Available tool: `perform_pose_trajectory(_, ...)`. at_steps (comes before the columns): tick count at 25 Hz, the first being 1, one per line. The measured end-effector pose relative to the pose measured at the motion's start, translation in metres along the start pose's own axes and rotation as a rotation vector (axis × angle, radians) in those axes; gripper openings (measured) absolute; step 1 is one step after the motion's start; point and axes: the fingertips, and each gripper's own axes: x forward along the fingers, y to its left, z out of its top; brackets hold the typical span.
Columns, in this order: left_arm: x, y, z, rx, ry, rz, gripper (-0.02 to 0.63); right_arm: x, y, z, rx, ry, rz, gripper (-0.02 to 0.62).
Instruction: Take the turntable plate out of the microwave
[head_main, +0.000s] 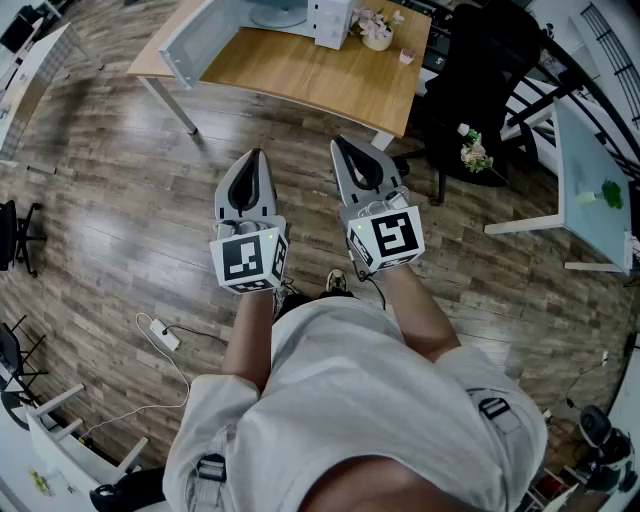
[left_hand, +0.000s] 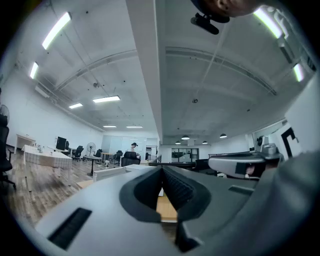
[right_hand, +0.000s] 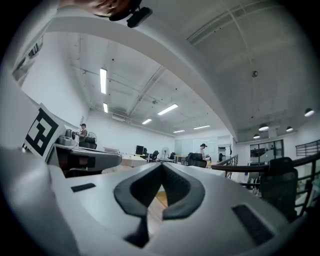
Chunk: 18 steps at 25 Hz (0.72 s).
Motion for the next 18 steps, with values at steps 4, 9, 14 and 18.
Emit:
perform_pose_trajectory(4,0.001,-0.017,-0.007,0.011,0.011,-0.009,0.011,-0.006,-0.007,-0.004,0.009,0.0,0.019,0.005)
perform_pose_trajectory(9,0.002,-0.03,-0.015,0.02,0.03,0.008,0.012,-0.014,-0.011,-0.016,0.054,0.011,0.059,0.005)
perform_pose_trajectory(14,0.006,-0.047,-0.024,0.006,0.053,0.024,0.015,-0.02,-0.013,-0.024,0.05,0.013,0.116,0.005)
perform_pose_trajectory(18,0.009,-0.057,-0.04,-0.001,0.081,0.056,0.032,-0.019,-0.022,-0.04,0.088,0.033,0.156,0.04)
